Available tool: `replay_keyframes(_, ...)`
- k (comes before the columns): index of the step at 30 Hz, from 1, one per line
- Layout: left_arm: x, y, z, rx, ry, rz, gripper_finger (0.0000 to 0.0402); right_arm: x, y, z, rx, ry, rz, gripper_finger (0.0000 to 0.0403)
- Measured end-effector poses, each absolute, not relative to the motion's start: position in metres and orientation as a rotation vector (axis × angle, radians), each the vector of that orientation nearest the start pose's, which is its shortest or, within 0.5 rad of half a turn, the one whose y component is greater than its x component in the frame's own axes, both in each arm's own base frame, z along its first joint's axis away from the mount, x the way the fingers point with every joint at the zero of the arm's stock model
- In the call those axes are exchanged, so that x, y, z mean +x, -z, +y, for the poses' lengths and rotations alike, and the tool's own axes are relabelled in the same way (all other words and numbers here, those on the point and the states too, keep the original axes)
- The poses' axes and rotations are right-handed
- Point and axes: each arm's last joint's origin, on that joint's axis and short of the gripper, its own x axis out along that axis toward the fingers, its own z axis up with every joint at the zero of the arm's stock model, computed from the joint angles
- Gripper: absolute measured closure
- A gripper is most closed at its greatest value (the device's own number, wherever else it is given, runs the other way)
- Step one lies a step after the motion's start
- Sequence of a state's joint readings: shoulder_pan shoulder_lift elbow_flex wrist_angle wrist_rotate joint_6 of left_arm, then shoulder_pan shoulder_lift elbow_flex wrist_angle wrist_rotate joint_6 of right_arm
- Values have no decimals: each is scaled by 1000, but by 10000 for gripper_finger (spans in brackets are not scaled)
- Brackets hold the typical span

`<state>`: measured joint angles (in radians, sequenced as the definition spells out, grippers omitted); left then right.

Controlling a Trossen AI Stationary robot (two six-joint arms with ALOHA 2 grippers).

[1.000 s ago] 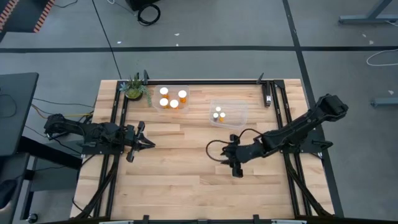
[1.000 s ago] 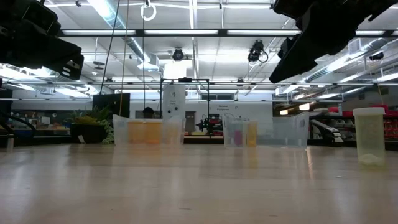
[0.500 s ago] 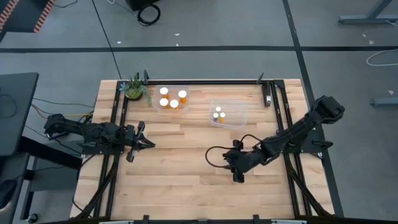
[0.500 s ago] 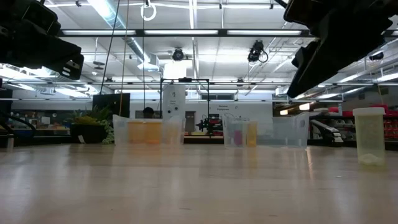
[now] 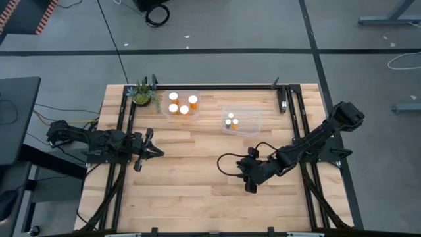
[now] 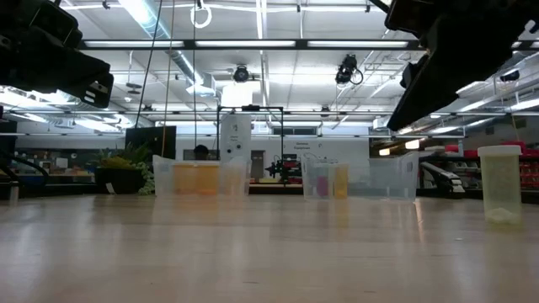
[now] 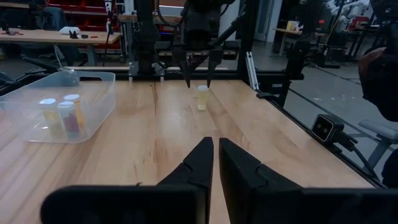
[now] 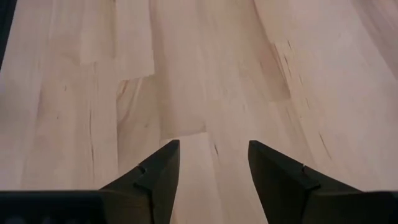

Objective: Pick and place medicine bottles into bin by pill shape (circle, oval)
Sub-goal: Put the small yellow pill bottle into the right transparent bin

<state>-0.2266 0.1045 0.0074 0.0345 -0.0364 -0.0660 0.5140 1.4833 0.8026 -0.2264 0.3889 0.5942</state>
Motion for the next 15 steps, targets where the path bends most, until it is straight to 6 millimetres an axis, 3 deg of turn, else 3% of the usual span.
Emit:
replay_keyframes(9,101,-161,-22,-58,188,67,368,286,-188,151,37,156,998,205)
replay_keyframes(15,101,-161,-22,-59,188,65,361,297,-188,159,20,128,1065,205)
